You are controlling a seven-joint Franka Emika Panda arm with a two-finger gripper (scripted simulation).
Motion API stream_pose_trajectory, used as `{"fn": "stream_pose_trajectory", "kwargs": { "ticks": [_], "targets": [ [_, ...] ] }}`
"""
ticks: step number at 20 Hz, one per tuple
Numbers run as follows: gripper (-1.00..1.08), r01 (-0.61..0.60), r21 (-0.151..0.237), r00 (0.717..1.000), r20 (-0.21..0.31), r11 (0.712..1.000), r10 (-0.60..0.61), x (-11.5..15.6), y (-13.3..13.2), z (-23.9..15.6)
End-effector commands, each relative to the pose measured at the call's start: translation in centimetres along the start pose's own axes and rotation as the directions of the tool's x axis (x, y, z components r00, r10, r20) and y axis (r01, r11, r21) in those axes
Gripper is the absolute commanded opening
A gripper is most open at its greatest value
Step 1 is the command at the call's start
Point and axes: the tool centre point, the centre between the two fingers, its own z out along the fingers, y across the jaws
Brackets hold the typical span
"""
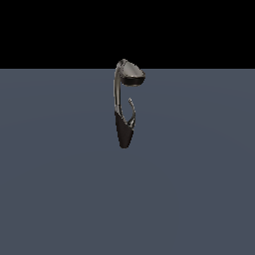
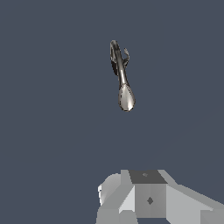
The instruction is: Turn on the faucet by rotating a designated handle.
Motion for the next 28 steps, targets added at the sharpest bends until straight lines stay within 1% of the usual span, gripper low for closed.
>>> {"fn": "stream_pose_trajectory", "kwargs": {
  "ticks": [1,9,17,22,28],
  "targets": [
    [-1.00,0.000,0.000,1.000,0.000,1.000,0.000,0.0,0.0,0.0],
    [-1.00,-0.035,0.012,0.999,0.018,0.999,0.035,1.0,-0.3,0.6],
    [-1.00,-0.140,0.044,0.988,0.074,0.989,0.136,4.1,-1.2,2.5],
    [-1.00,-0.240,0.069,0.965,0.130,0.968,0.230,7.0,-1.8,4.4],
    [-1.00,-0.368,0.092,0.916,0.206,0.925,0.344,10.7,-2.2,7.1]
  ]
}}
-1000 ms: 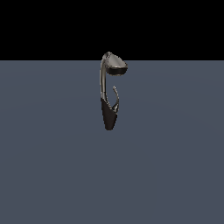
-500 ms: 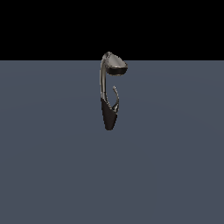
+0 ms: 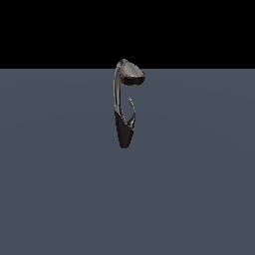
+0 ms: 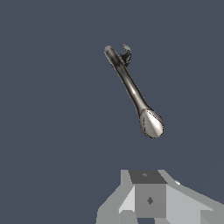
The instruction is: Turn on the faucet by rotating a designated handle.
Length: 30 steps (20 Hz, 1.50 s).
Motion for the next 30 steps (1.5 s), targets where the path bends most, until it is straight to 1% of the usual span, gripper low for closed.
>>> {"fn": "stream_pose_trajectory", "kwargs": {
  "ticks": [1,5,9,13,16,20,23,26,30],
  "targets": [
    [-1.00,-0.056,0.019,0.998,0.029,0.998,0.056,1.6,-0.5,1.0],
    [-1.00,-0.146,0.045,0.987,0.077,0.988,0.142,4.3,-1.2,2.6],
    [-1.00,-0.238,0.068,0.965,0.127,0.969,0.228,6.9,-1.7,4.3],
    [-1.00,-0.330,0.086,0.933,0.181,0.940,0.311,9.6,-2.1,6.2],
    [-1.00,-0.399,0.097,0.902,0.223,0.912,0.371,11.6,-2.2,7.7],
    [-1.00,-0.490,0.107,0.850,0.280,0.865,0.446,14.3,-2.2,9.8],
    [-1.00,-0.556,0.110,0.804,0.324,0.824,0.499,16.3,-2.1,11.5],
    [-1.00,-0.621,0.110,0.751,0.369,0.776,0.549,18.2,-1.9,13.4],
    [-1.00,-0.703,0.104,0.670,0.428,0.703,0.606,20.7,-1.4,16.0]
  ]
}}
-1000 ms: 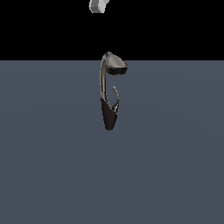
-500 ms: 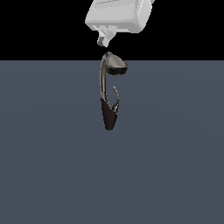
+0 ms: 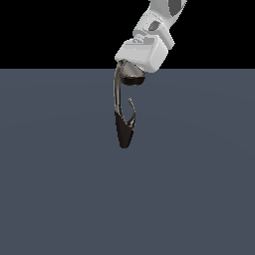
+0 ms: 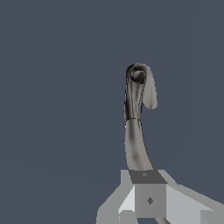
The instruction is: Turn on the faucet by rotating a designated handle.
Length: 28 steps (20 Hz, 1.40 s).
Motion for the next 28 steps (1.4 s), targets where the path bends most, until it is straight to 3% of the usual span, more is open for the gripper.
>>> {"fn": "stream_pose_trajectory", "kwargs": {
  "ticks": [1,8,14,28],
  "targets": [
    [-1.00,-0.064,0.023,0.997,0.034,0.998,0.063,1.9,-0.6,1.0],
    [-1.00,-0.202,0.065,0.975,0.111,0.977,0.194,6.0,-1.6,3.4],
    [-1.00,-0.270,0.082,0.955,0.151,0.959,0.256,7.9,-1.9,4.7],
    [-1.00,-0.287,0.086,0.949,0.161,0.954,0.271,7.6,-0.9,5.1]
  ]
}}
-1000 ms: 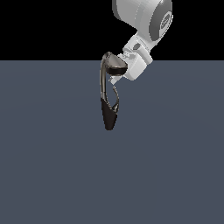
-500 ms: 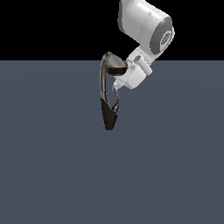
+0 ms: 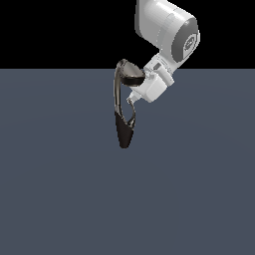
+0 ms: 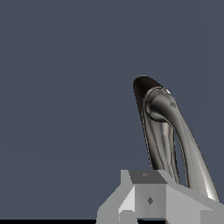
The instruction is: Turn on the faucet by rotating a designated handle.
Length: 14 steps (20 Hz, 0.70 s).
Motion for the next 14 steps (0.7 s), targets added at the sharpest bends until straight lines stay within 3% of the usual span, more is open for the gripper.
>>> {"fn": "stream_pose_trajectory", "kwargs": {
  "ticks": [1,12,14],
  "targets": [
    [-1.00,0.000,0.000,1.000,0.000,1.000,0.000,-0.2,0.6,0.0],
    [-1.00,0.000,0.001,1.000,0.000,1.000,0.000,-1.2,3.6,0.0],
    [-1.00,-0.004,0.012,1.000,-0.007,1.000,0.004,-0.6,3.1,-0.2]
  ]
}}
